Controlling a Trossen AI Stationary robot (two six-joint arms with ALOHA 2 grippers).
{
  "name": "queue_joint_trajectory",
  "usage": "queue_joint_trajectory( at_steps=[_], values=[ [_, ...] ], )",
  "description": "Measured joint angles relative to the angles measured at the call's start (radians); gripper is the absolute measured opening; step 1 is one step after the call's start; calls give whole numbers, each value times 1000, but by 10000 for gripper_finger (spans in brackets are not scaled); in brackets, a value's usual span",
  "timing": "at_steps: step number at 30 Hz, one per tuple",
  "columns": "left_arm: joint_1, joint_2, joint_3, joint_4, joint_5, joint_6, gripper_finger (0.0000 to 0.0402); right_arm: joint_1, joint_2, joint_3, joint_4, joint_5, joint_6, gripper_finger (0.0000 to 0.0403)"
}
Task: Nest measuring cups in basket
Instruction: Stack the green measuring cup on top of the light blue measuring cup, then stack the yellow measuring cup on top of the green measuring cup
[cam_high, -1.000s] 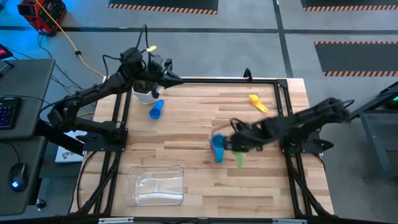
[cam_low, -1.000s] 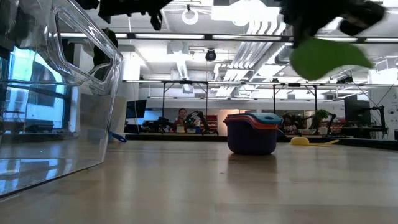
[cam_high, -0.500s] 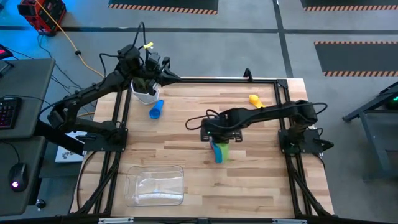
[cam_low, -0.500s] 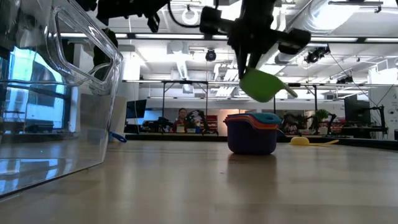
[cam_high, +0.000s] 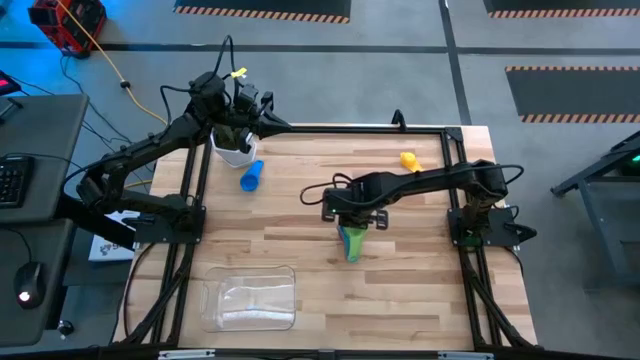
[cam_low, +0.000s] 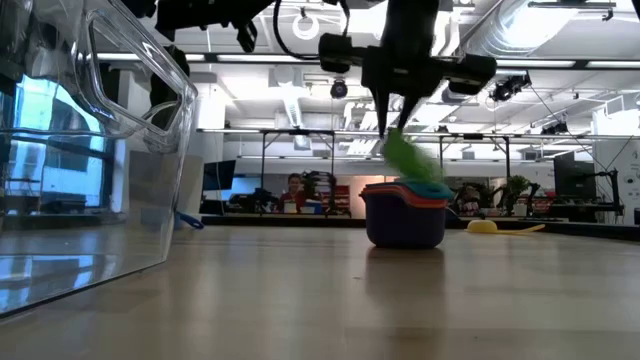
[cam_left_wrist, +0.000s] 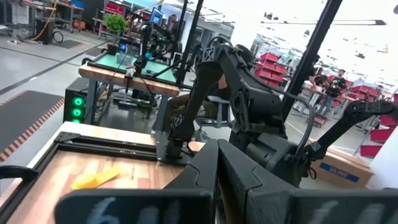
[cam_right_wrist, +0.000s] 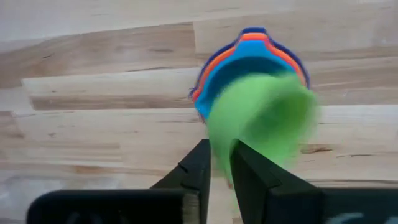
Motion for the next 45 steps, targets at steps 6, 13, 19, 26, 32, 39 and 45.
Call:
queue_joint_trajectory(
  at_steps=[6, 13, 19, 26, 32, 39, 45],
  values=[
    [0, 0, 0, 0, 0, -9, 0, -2, 0, -53, 64, -26, 21, 82],
    [0, 0, 0, 0, 0, -15, 0, -11, -18, -56, 13, 14, -62, 120],
    [0, 0, -1, 0, 0, -16, 0, -34, -91, -56, -136, 116, -189, 159],
    [1, 0, -1, 1, -1, 53, 0, -97, -122, -56, -252, 134, -365, 200],
    [1, 0, -1, 1, -1, 15, 0, -139, -156, -135, -452, 208, -426, 220],
    [-3, 0, -1, 0, -52, -6, 5, -227, -507, -550, -219, 171, -310, 218],
    [-31, 6, -1, 0, -202, -19, 17, -328, -754, -836, 70, 407, -115, 218]
  ],
)
